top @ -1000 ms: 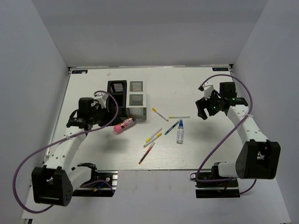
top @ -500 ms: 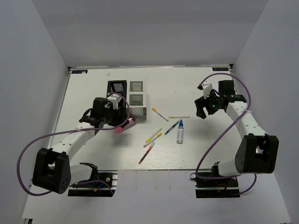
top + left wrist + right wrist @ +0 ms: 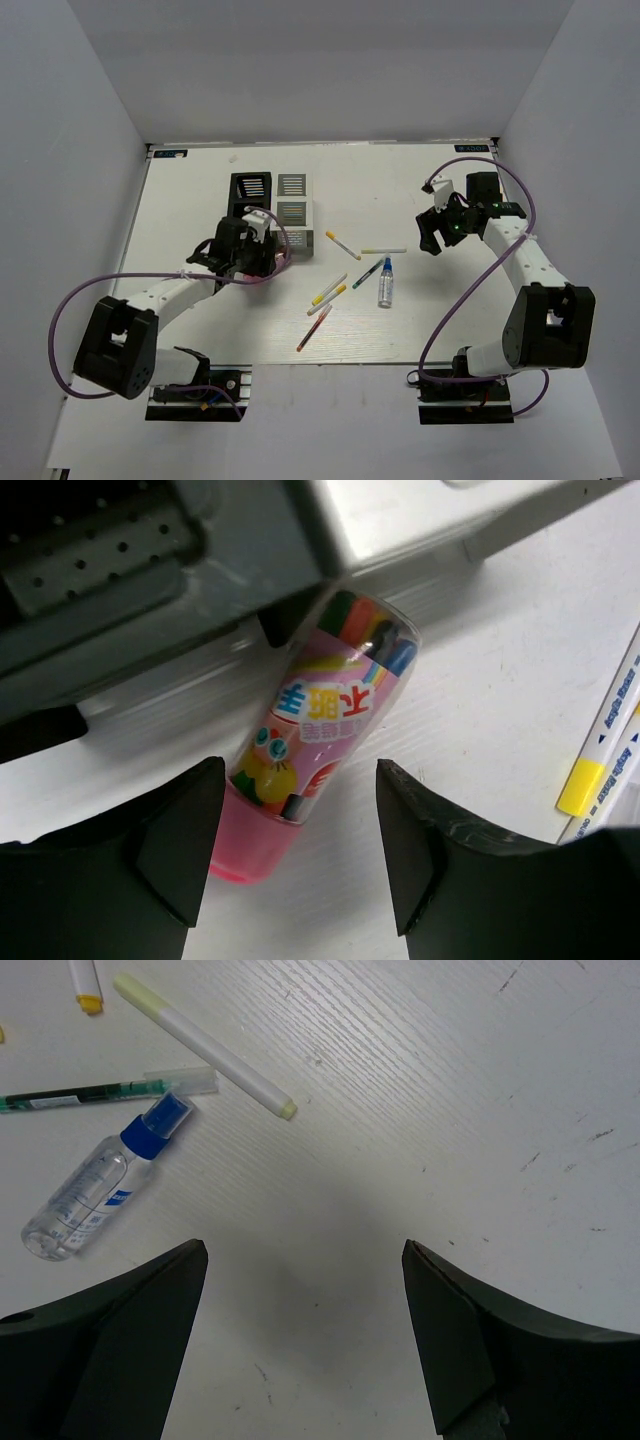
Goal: Sort the stationery into containers
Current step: Pick up the stationery from the center of the board, then place the stationery in the storage box.
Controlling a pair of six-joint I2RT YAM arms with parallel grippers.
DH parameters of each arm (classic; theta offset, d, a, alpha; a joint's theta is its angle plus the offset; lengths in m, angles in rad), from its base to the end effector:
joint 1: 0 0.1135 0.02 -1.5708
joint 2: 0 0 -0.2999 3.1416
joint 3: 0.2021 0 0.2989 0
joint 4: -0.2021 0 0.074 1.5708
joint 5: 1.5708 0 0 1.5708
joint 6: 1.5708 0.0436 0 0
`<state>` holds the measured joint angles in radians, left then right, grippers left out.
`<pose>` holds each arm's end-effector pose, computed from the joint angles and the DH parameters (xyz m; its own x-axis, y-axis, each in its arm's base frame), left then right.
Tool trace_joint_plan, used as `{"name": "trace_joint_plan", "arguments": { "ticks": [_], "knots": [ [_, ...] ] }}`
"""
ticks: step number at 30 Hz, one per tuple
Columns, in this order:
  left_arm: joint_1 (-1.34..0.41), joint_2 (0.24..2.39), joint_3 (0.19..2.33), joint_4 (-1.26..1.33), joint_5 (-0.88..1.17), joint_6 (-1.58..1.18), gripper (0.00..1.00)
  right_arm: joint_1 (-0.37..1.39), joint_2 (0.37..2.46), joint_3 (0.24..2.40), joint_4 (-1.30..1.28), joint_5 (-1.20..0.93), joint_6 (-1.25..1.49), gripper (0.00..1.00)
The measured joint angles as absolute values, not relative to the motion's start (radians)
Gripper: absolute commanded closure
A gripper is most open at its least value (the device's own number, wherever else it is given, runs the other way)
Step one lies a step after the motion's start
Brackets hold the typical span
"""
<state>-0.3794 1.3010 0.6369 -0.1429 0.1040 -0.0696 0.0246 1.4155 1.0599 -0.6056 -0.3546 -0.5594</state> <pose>0.2666 -0.1112 0.1846 -0.6995 0.2044 -0.6848 0.3874 0.9137 -0.1229 0.3343 0.0234 0.2699 -0.5770 -0.5120 -0.6363 -0.6229 0.7798 -0.0626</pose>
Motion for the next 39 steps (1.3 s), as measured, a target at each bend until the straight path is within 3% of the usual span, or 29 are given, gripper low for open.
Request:
{"name": "trace_joint_plan", "arguments": {
  "ticks": [11,14,18,26,29,39],
  "knots": [
    [-0.466,1.418,0.636,-0.099,0.046,-0.032,0.31,0.025,1.437,1.061,-0.616,-0.355,-0.560,0.15],
    [-0.488,1.442,0.638,-0.103,0.014,-0.026,0.37,0.025,1.437,1.061,-0.623,-0.355,-0.560,0.15],
    [-0.514,1.443,0.642,-0.111,-0.018,-0.022,0.57,0.025,1.437,1.061,-0.628,-0.356,-0.560,0.15],
    [-0.564,1.376,0.642,-0.159,-0.013,-0.009,0.87,0.025,1.437,1.061,-0.628,-0.369,-0.560,0.15],
    [-0.584,1.302,0.642,-0.184,0.027,0.000,0.93,0.025,1.437,1.060,-0.628,-0.371,-0.560,0.15],
    [-0.621,1.099,0.724,-0.292,0.176,0.006,0.99,0.025,1.437,1.056,-0.628,-0.384,-0.560,0.17]
  ]
}}
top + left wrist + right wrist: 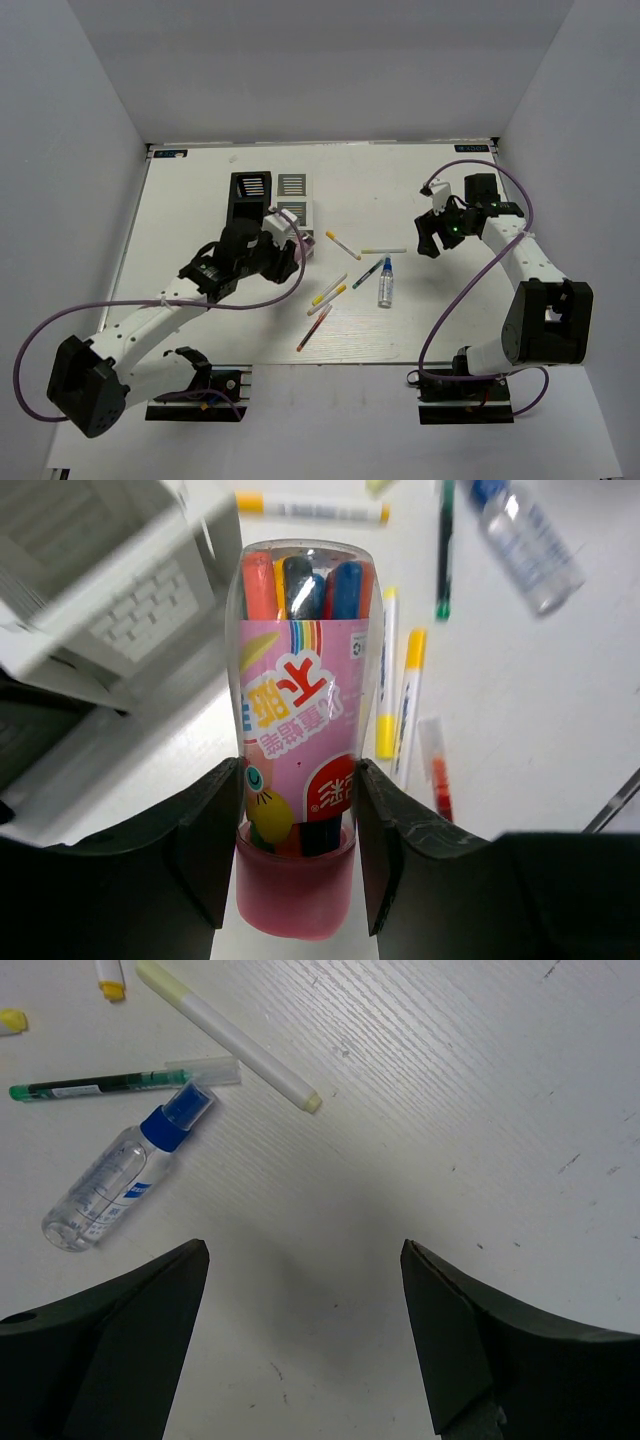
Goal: Sort the stationery into containers
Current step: Place the stationery in the storage box.
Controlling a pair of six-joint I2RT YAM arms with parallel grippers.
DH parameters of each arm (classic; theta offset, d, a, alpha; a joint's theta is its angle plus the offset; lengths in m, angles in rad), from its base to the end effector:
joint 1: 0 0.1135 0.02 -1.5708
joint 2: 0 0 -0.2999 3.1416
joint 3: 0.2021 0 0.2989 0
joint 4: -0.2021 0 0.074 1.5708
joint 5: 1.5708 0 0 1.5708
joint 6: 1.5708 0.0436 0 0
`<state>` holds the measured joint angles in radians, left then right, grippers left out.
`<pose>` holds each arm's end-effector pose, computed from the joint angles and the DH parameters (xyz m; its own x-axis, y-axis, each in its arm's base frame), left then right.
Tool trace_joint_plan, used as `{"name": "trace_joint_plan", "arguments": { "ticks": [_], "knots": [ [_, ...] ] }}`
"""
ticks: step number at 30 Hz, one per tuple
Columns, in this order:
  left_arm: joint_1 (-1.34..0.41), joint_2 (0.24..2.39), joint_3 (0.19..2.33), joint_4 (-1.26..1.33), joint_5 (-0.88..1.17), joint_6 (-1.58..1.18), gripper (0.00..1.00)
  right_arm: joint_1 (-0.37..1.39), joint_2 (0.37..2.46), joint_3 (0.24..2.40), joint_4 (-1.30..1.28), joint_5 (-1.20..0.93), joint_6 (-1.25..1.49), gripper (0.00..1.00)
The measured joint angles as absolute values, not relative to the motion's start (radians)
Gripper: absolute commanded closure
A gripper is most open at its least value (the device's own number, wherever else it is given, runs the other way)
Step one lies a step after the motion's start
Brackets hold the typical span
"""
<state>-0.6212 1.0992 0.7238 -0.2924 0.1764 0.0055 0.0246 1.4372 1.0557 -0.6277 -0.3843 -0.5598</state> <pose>0.2151 -0.1634 0.2567 -0.4998 0.3644 -0.7858 0.6878 0.7184 -0.1043 0.3346 0.0246 0.2605 -0.5989 -0.5072 -0.6198 -0.6378 0.7701 -0.0139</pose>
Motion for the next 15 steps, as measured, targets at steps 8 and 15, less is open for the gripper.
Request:
{"name": "trace_joint_plan", "arguments": {
  "ticks": [8,15],
  "knots": [
    [-0.608,1.112,0.824,-0.088,0.089,-0.105,0.99,0.025,1.437,1.055,-0.628,-0.407,-0.561,0.41],
    [-0.599,1.341,0.884,0.213,-0.021,-0.167,1.00,0.025,1.437,1.054,-0.632,-0.434,-0.587,1.00]
  ]
}}
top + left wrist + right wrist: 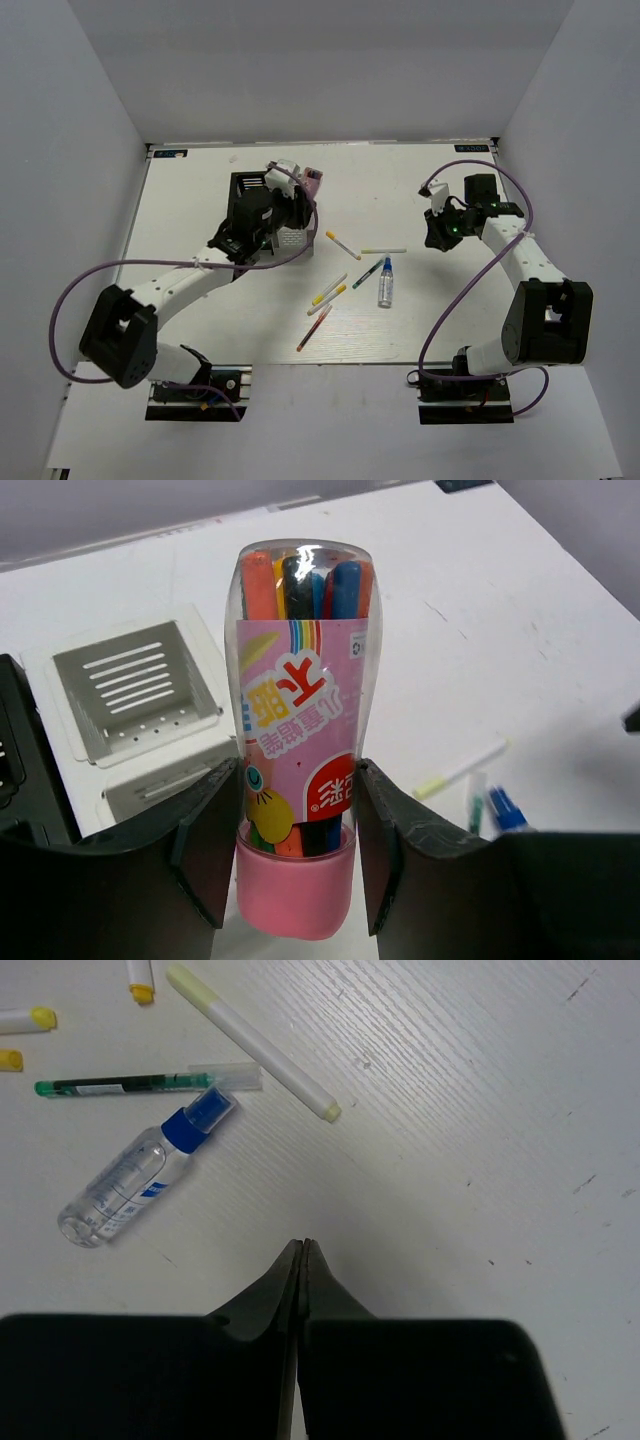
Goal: Sort the stationery into containers
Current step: Place the stationery in the storage box.
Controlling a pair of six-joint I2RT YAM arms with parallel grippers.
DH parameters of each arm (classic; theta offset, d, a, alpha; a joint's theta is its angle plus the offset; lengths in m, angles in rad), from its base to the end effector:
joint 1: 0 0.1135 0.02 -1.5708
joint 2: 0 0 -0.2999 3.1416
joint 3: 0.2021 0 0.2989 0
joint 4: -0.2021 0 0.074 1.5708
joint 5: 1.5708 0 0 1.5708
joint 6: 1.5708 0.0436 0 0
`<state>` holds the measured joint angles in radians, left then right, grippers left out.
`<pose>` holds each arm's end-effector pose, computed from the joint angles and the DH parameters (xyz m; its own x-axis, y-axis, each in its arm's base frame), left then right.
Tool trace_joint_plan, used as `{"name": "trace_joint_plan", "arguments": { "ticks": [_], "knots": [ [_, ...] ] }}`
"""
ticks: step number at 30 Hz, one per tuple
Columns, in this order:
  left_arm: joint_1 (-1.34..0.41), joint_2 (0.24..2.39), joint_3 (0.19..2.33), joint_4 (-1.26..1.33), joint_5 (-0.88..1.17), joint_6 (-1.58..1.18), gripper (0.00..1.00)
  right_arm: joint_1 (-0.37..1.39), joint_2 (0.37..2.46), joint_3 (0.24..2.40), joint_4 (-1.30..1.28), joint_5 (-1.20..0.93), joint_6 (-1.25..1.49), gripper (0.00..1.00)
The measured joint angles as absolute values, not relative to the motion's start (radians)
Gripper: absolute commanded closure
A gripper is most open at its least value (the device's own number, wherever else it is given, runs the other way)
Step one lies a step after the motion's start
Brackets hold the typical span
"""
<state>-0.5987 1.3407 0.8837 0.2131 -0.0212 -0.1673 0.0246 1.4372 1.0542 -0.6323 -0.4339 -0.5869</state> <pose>0.2937 -0.1993 0.3017 -0.2877 -0.0053 -0.9577 0.5056 0.8484 -0.1565 0.3334 0.0265 0.2605 -0.5722 -0.5167 -0.6369 -0.6735 0.7392 0.0054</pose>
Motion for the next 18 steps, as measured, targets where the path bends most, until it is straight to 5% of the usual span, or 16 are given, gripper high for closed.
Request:
{"name": "trace_joint_plan", "arguments": {
  "ticks": [13,18],
  "knots": [
    [-0.588,1.525,0.888,0.430,-0.216,-0.176,0.97,0.025,1.433,1.016,-0.629,-0.448,-0.598,0.95],
    [-0.587,1.534,0.880,0.438,-0.222,-0.184,0.85,0.025,1.433,1.016,-0.627,-0.448,-0.604,0.89]
  ]
}}
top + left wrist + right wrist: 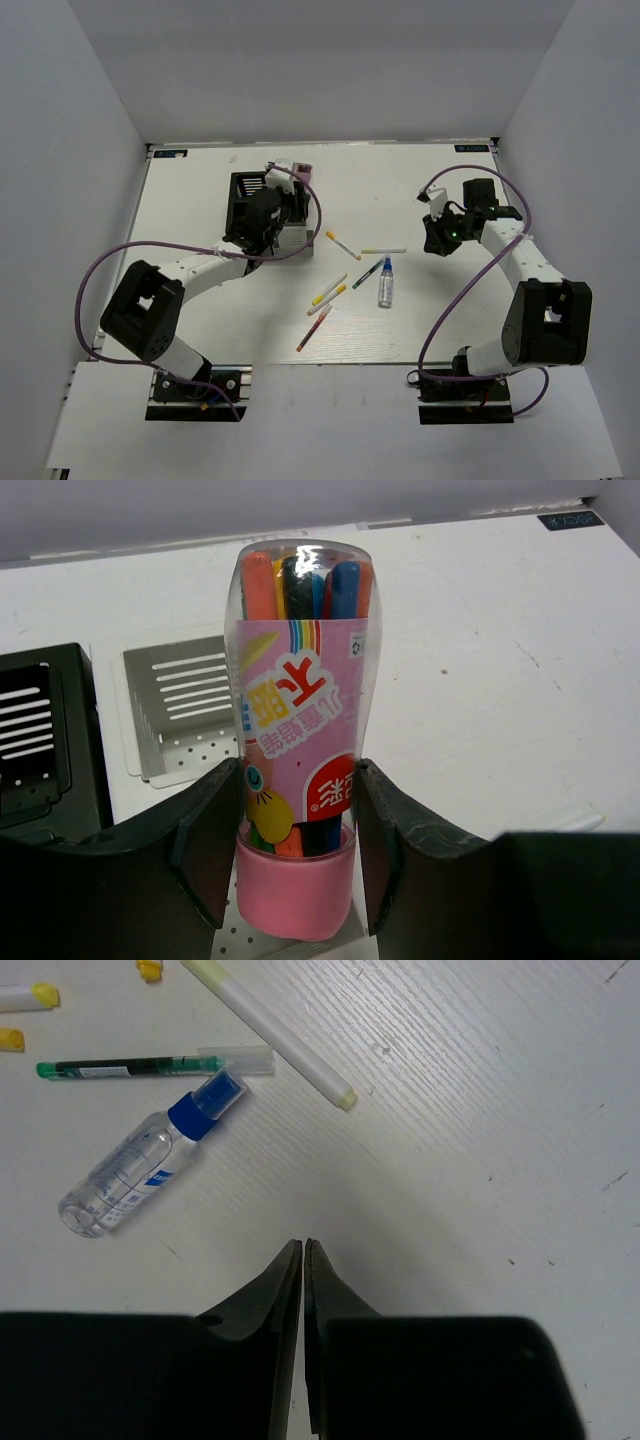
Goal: Sort the stationery into containers
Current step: Place the stationery in the storage box, then move the pen to the center of the board.
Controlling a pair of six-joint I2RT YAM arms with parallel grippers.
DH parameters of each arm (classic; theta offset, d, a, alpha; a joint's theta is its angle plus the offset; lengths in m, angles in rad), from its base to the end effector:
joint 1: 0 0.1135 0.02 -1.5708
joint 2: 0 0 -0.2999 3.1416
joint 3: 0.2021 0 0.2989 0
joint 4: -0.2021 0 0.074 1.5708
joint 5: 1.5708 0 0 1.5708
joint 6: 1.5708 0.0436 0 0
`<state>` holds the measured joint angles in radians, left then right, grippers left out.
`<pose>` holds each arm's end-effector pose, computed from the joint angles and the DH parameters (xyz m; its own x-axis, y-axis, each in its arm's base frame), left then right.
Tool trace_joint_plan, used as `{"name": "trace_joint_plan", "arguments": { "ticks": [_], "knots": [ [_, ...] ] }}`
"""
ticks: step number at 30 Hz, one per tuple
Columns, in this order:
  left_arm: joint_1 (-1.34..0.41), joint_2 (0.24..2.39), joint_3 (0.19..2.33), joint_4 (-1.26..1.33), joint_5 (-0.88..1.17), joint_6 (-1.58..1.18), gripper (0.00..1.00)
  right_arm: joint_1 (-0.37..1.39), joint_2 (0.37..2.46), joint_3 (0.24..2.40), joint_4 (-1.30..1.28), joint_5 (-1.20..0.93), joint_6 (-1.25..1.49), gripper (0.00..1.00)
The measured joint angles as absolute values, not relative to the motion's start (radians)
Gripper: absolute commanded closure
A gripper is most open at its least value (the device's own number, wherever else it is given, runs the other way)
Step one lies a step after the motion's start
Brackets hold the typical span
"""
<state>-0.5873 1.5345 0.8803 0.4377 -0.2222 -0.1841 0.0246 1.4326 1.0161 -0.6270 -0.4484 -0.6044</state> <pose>0.3315 -0.2091 0.2576 -0.2419 -0.0534 -0.9688 0.3225 0.9373 -0.1322 0.3272 0.0270 0.2490 -0.5743 -0.5264 -0.6269 -0.6886 0.7248 0.0223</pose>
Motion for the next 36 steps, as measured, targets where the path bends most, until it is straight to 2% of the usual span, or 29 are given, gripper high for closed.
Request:
{"name": "trace_joint_plan", "arguments": {
  "ticks": [6,11,15,19,22,29,36],
  "knots": [
    [-0.587,1.534,0.860,0.439,-0.231,-0.196,0.67,0.025,1.433,1.016,-0.627,-0.448,-0.606,0.88],
    [-0.587,1.534,0.860,0.426,-0.253,-0.203,0.67,0.025,1.433,1.016,-0.627,-0.450,-0.606,0.88],
    [-0.587,1.536,0.859,0.419,-0.275,-0.204,0.58,0.025,1.433,1.016,-0.627,-0.453,-0.606,0.86],
    [-0.587,1.557,0.859,0.417,-0.285,-0.207,0.42,0.025,1.433,1.016,-0.627,-0.453,-0.605,0.82],
    [-0.587,1.579,0.859,0.412,-0.290,-0.209,0.39,0.025,1.433,1.016,-0.627,-0.453,-0.606,0.82],
    [-0.588,1.588,0.860,0.411,-0.298,-0.218,0.21,0.025,1.433,1.016,-0.627,-0.453,-0.606,0.80],
    [-0.588,1.586,0.860,0.412,-0.310,-0.223,0.20,0.025,1.433,1.016,-0.627,-0.456,-0.606,0.79]
  ]
}}
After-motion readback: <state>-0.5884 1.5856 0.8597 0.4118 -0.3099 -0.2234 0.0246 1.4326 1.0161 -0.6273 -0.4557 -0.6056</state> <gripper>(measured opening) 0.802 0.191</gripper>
